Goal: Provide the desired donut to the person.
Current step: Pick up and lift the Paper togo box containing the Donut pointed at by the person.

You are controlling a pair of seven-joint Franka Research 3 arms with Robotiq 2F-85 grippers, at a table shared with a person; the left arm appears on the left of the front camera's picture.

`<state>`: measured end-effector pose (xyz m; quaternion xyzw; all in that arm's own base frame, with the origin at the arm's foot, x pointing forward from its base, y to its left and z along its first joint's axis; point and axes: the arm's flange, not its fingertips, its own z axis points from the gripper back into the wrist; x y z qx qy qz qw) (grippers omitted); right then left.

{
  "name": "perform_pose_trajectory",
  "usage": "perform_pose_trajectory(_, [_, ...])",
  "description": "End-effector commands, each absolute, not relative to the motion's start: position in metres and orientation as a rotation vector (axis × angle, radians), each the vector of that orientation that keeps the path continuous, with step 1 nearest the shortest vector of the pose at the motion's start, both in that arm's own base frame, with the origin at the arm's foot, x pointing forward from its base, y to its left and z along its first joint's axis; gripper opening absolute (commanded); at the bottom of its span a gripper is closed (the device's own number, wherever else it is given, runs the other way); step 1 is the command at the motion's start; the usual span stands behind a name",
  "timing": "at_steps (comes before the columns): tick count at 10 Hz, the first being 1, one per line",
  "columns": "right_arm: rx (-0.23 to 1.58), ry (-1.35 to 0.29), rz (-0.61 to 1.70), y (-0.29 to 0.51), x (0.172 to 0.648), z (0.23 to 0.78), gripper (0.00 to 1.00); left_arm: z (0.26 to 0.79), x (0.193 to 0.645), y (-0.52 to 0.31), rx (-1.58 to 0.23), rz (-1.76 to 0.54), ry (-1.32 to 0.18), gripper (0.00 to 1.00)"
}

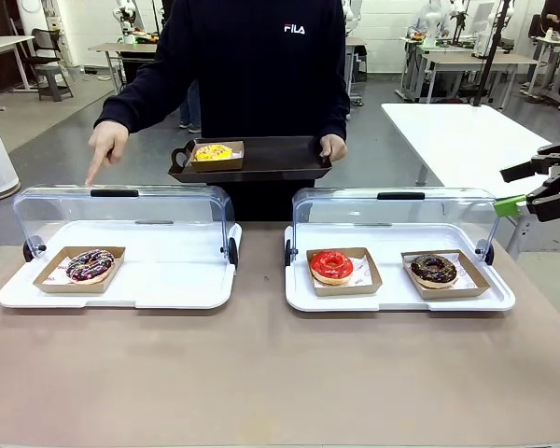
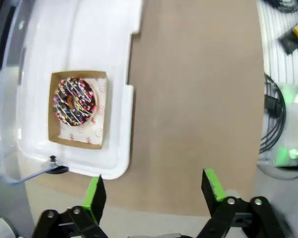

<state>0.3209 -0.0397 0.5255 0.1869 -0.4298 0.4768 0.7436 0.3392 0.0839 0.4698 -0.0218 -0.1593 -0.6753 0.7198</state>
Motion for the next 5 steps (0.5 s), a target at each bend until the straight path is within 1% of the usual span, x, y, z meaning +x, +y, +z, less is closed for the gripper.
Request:
perform_pose_trajectory(1, [0.432, -0.957, 1.046, -0.038, 0.323, 0.525, 1.0, 0.447, 0.348, 0.094, -0.037, -1.665, -0.415, 1.0])
perform_pose_trajectory(2, [0.432, -0.957, 1.046, -0.038, 0.323, 0.525, 1.0, 0.47, 0.339, 0.084, -0.048, -1.493, -0.352, 1.0])
perform_pose_trajectory(5, [0.432, -0.957, 1.046, -0.038, 0.323, 0.525, 1.0, 0.47, 0.339, 0.084, -0.048, -1.493, -0.352, 1.0])
